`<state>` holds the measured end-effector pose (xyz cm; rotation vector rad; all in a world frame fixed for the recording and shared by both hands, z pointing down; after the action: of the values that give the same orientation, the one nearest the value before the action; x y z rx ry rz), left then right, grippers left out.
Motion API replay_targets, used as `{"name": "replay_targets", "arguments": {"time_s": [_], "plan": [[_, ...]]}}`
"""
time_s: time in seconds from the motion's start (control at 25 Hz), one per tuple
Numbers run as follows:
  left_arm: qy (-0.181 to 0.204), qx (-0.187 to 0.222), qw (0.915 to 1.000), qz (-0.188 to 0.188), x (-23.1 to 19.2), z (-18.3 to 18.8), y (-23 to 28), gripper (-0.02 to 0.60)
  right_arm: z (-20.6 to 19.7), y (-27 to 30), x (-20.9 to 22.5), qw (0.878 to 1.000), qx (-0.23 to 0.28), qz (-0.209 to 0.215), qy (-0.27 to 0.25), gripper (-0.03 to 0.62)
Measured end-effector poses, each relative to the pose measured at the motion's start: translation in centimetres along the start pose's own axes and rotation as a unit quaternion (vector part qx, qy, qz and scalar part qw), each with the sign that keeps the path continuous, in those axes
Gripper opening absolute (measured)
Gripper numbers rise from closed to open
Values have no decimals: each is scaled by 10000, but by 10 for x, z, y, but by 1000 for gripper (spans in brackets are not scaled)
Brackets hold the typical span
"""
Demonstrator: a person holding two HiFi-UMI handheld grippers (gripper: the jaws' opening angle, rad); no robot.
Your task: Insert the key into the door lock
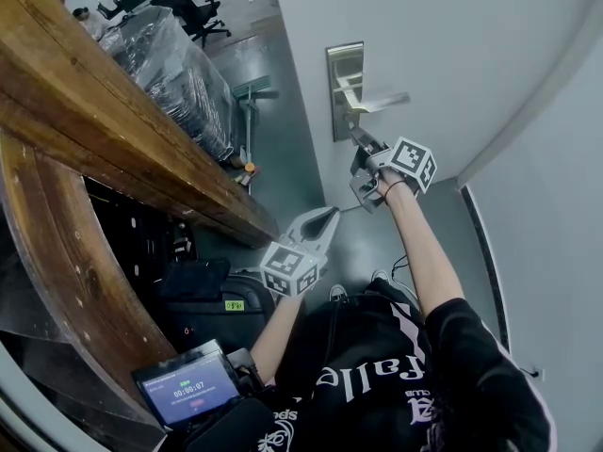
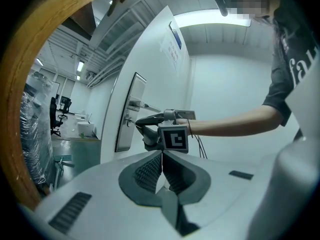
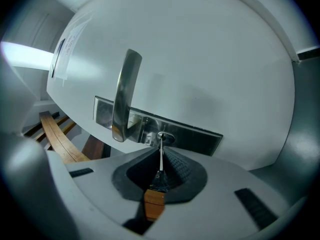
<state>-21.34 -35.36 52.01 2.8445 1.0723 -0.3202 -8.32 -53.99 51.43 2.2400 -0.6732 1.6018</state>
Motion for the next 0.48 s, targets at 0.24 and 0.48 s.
{"name": "replay_targets", "arguments": {"time_s": [0.24,0.48], "plan": [[-34,33,10000,51,-3,1,-1,6,3,-6,4,9983,238,113,515,37],[-72,36,9999,73,-3,1,1,6,7,-7,12,9979,275,8,578,37]]}}
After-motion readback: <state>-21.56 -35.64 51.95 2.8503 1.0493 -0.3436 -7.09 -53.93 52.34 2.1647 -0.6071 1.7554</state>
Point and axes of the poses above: the fingertips, and each gripper's own axes: y forward along the fingers, x to its right, z out of its top, the point moved 7 cm from there along -y, backward along the fingers, and after that the axes turned 9 degrees about x, right-handed, at the moved point
